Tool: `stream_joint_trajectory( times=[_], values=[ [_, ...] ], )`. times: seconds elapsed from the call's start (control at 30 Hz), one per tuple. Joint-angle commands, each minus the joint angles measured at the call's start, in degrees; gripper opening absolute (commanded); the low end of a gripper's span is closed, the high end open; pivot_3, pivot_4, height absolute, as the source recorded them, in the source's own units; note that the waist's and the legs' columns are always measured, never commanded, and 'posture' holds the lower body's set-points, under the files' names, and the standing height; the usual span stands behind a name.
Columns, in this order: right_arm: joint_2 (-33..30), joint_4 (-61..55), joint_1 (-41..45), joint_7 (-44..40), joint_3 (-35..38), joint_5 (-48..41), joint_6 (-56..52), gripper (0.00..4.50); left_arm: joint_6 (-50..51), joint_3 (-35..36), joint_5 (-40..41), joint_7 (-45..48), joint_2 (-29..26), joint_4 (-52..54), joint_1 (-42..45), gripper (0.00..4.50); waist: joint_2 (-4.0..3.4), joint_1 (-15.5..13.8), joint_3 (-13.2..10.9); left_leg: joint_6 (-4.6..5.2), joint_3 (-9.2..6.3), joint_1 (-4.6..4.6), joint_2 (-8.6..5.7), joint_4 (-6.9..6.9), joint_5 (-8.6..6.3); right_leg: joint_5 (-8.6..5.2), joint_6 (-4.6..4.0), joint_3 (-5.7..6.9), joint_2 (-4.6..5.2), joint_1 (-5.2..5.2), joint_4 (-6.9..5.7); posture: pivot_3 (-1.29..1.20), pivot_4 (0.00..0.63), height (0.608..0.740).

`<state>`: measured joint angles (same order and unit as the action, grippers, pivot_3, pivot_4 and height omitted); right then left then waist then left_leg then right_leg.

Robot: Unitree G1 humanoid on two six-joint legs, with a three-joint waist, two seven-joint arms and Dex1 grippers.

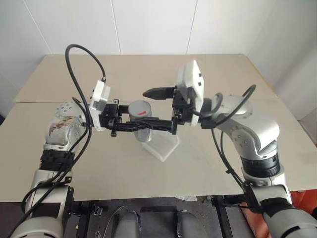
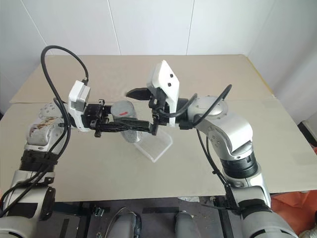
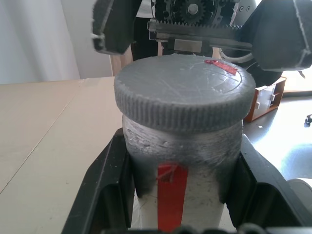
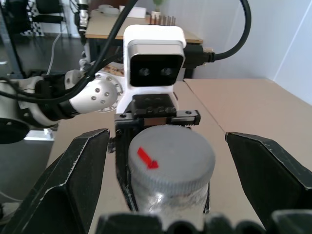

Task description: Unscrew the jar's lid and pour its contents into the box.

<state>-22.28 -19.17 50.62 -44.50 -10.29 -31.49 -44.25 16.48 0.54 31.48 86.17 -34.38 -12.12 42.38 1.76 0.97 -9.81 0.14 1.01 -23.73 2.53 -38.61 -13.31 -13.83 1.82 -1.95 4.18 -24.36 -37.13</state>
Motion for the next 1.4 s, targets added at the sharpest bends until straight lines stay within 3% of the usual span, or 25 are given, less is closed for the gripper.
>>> stream_joint_trajectory(
  times=[0.03,0.43,0.97,1.4],
  values=[
    [1.41,0.79,2.42,1.76,-0.69,1.49,0.18,4.42,-0.72,0.50,0.15,0.29,-0.07,0.75,1.58,2.03,0.00,0.00,0.00,0.00,0.00,0.00,0.01,0.00,0.00,0.00,0.00,0.00,-0.02,0.00,0.00,0.00,0.150,0.740],
    [5.82,7.56,4.35,3.37,-0.30,3.73,0.89,4.42,-0.44,0.88,0.39,0.51,-0.91,1.57,1.00,2.03,0.00,0.00,0.00,0.00,-0.01,-0.01,0.01,-0.01,0.00,0.00,0.00,0.01,-0.01,0.00,-0.01,0.00,0.150,0.740],
    [-4.89,4.13,-1.93,0.08,5.89,1.79,2.59,4.42,-0.27,1.78,0.86,1.04,-3.05,2.44,0.02,2.03,0.00,-0.09,0.00,0.00,-0.02,-0.01,0.01,-0.01,0.00,0.00,0.00,0.02,0.00,0.00,0.02,0.00,0.150,0.740],
    [-8.11,-3.00,-6.11,-2.74,7.61,-1.61,2.41,4.42,-0.43,1.52,0.53,1.06,-2.07,1.68,0.37,2.03,0.00,-0.12,0.00,0.01,-0.02,-0.03,0.01,-0.01,-0.01,0.00,0.01,0.01,-0.02,0.01,0.04,0.00,0.150,0.740]
  ],
)
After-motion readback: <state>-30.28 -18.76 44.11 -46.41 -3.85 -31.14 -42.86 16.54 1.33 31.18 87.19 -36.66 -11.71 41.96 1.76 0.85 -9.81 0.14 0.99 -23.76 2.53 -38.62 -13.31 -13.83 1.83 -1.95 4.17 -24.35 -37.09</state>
